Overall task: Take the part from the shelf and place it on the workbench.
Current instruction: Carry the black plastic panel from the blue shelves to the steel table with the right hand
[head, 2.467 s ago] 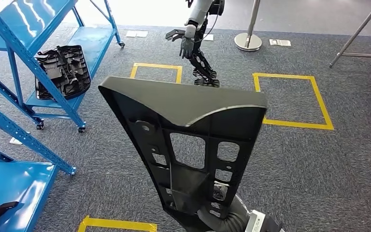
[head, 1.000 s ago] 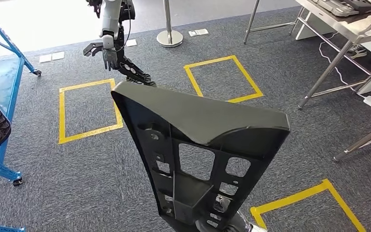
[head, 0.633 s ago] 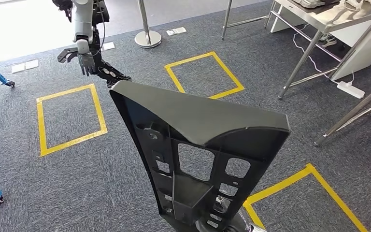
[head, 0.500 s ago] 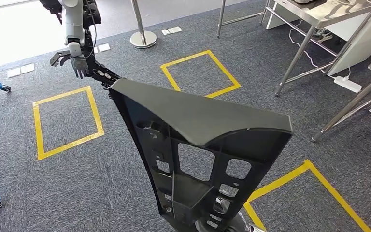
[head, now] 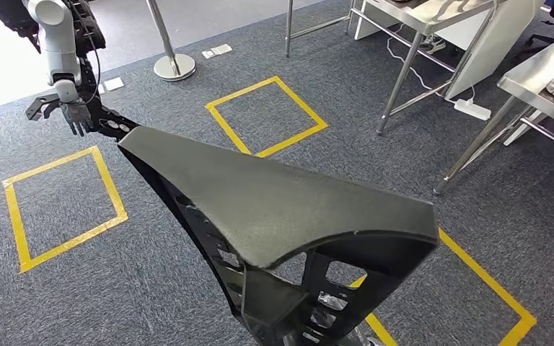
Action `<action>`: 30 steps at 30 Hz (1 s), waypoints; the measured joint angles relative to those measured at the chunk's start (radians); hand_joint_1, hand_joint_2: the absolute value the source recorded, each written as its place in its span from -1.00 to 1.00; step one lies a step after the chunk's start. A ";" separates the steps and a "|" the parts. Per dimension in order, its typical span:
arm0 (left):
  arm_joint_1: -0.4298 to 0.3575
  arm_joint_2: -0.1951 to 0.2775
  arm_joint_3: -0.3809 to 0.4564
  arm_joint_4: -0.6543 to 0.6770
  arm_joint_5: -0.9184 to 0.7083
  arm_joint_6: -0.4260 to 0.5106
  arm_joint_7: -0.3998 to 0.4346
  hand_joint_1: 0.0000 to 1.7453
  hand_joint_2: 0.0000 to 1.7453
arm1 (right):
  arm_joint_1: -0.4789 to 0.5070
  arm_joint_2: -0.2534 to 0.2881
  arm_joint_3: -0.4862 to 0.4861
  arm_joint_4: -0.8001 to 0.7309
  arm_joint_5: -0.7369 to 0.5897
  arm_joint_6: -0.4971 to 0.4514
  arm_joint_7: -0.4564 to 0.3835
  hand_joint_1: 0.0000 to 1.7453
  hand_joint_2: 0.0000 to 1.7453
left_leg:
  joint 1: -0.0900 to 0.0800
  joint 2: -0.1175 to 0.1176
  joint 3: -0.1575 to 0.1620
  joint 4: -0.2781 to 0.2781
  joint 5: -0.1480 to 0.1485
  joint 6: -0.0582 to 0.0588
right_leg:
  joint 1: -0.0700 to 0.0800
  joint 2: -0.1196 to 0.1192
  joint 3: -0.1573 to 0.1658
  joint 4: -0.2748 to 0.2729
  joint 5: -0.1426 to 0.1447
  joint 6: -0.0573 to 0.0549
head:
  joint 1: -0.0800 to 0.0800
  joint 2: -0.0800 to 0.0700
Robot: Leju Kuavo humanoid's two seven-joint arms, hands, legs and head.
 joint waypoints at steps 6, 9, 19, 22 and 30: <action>0.000 -0.004 0.004 -0.001 -0.008 -0.003 0.001 -1.00 1.00 | 0.009 -0.005 0.003 -0.013 0.008 -0.020 0.001 1.00 1.00 | 0.000 0.070 0.002 -0.005 -0.002 0.023 | 0.001 -0.075 -0.129 0.246 -0.113 0.012 | 0.003 0.000; -0.001 -0.006 0.006 -0.001 -0.016 -0.003 0.000 -1.00 1.00 | 0.017 -0.009 0.003 -0.018 0.012 -0.038 0.002 1.00 1.00 | 0.000 0.102 0.009 -0.005 -0.009 0.021 | 0.001 -0.092 -0.097 0.173 -0.046 0.012 | 0.003 0.000; -0.011 -0.023 0.008 -0.002 -0.026 0.003 -0.004 -1.00 1.00 | 0.044 -0.038 -0.001 -0.057 -0.006 -0.063 -0.004 1.00 1.00 | -0.004 0.075 -0.007 0.103 -0.095 -0.017 | 0.005 -0.109 0.001 -0.016 0.013 -0.025 | 0.000 0.000; -0.009 -0.024 0.011 -0.001 -0.025 0.003 -0.002 -1.00 1.00 | 0.046 -0.040 -0.002 -0.057 -0.006 -0.063 -0.004 1.00 1.00 | -0.004 0.057 -0.091 0.270 -0.151 -0.018 | 0.005 -0.081 0.005 -0.015 0.011 -0.030 | -0.001 0.000; -0.006 -0.028 0.017 0.000 -0.026 0.005 0.007 -1.00 1.00 | 0.055 -0.042 0.001 -0.063 -0.001 -0.063 -0.004 1.00 1.00 | 0.005 -0.017 0.009 0.005 -0.009 -0.007 | -0.003 -0.003 0.000 0.001 0.001 0.004 | 0.000 0.000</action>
